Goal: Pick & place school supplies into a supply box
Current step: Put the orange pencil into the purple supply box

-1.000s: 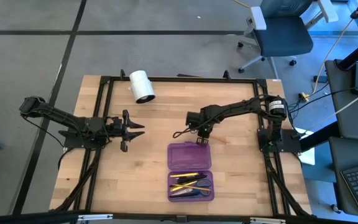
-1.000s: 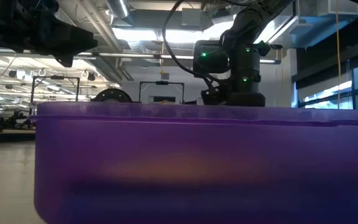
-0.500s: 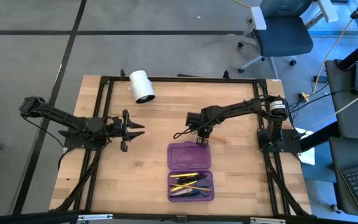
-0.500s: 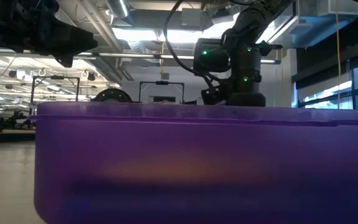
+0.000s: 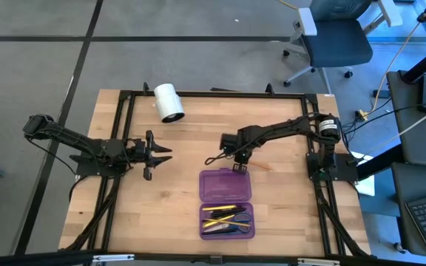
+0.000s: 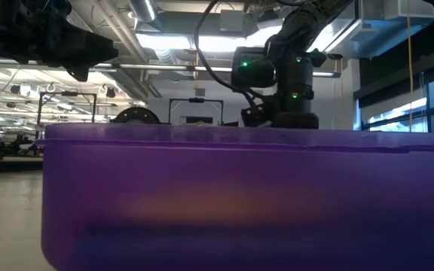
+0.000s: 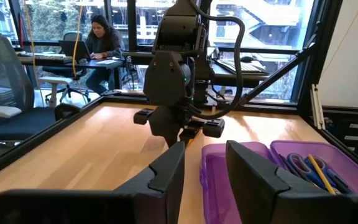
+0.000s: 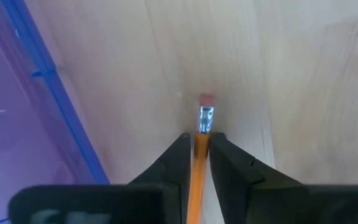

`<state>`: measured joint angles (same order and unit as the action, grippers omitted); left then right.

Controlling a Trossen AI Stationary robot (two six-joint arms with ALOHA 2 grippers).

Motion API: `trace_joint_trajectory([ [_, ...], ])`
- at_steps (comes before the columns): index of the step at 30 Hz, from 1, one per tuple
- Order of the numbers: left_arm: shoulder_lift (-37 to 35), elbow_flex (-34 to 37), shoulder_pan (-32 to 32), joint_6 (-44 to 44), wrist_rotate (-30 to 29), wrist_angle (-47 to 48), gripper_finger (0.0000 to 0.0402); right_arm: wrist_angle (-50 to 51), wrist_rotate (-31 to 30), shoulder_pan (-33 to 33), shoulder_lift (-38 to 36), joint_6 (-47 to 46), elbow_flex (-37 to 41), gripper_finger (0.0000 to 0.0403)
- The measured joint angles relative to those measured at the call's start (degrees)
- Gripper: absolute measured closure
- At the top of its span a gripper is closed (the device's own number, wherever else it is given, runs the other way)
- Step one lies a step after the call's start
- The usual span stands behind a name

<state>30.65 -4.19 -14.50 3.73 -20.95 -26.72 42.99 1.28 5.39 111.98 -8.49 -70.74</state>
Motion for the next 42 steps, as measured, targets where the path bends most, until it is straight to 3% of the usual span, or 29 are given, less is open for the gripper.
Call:
trace_joint_trajectory([
  [42,0.0,0.0,-0.02,0.0,0.0,0.48,0.029,-0.82,-0.31,0.02,0.0,0.2,-0.35,0.0338],
])
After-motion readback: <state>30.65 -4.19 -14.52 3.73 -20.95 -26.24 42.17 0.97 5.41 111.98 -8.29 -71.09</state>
